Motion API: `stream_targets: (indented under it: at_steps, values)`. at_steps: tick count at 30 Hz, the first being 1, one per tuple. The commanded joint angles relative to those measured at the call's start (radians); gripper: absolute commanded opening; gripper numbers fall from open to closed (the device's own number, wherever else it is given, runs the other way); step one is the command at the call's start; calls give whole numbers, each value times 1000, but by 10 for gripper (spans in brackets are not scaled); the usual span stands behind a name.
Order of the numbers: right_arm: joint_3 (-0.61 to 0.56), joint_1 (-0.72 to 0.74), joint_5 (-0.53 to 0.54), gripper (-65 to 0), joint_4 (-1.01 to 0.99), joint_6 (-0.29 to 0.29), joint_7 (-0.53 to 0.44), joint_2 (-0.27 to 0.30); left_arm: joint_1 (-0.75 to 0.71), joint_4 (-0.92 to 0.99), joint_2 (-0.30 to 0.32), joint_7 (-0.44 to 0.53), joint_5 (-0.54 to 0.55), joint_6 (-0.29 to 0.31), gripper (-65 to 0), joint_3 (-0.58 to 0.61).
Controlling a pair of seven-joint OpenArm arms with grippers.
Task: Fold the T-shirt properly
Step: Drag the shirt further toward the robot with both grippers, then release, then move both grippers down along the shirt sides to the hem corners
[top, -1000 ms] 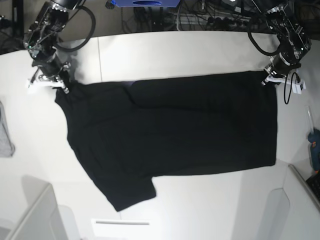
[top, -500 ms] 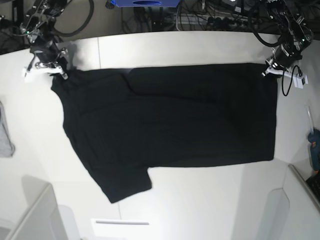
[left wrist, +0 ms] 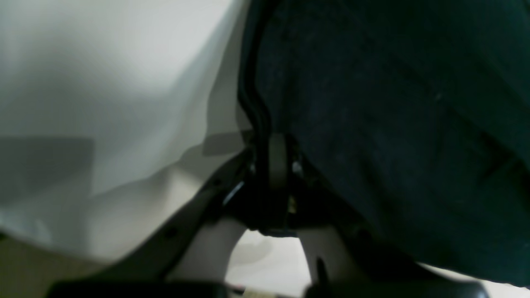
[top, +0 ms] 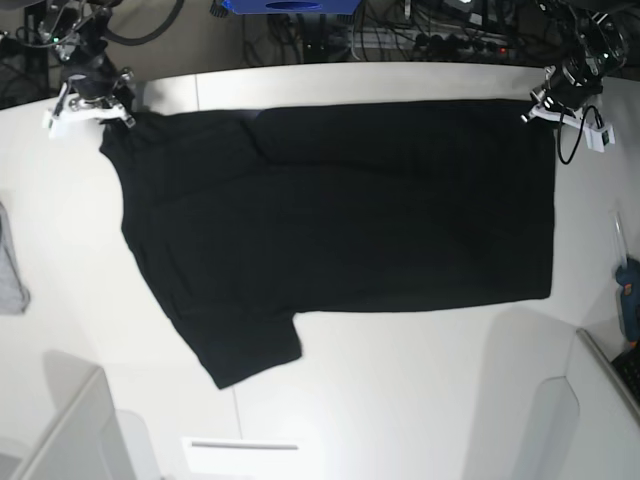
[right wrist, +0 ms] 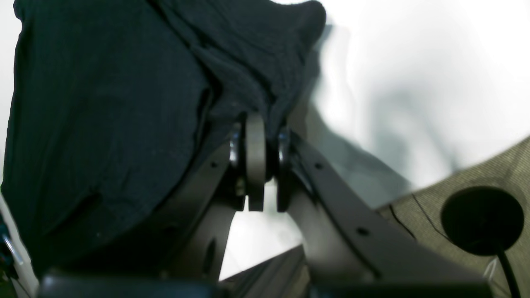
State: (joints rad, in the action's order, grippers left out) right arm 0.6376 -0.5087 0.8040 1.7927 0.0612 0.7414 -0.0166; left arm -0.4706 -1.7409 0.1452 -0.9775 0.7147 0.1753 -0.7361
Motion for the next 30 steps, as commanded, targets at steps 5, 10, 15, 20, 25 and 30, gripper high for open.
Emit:
stream_targets:
  at_steps: [5,10,15,20,25,30]
  values:
    - [8,-38,12,-650,20,9,-13,10,-40,-17,14,13,10,3,-650,-4]
    - [9,-71,12,-650,55,9,-15,5,-47,-15,14,13,10,30,-650,-10]
    - [9,-95,12,-650,68,9,-13,5,-66,-15,14,12,9,51,-650,-10]
    - [9,-121,12,-650,68,9,-13,4,-69,-14,14,12,7,53,-650,-10]
    - [9,-120,12,-650,62,9,-13,4,-83,-15,14,12,9,53,-650,-10]
    - [8,-113,12,-650,62,9,-12,4,-107,-15,14,12,9,53,-650,-10]
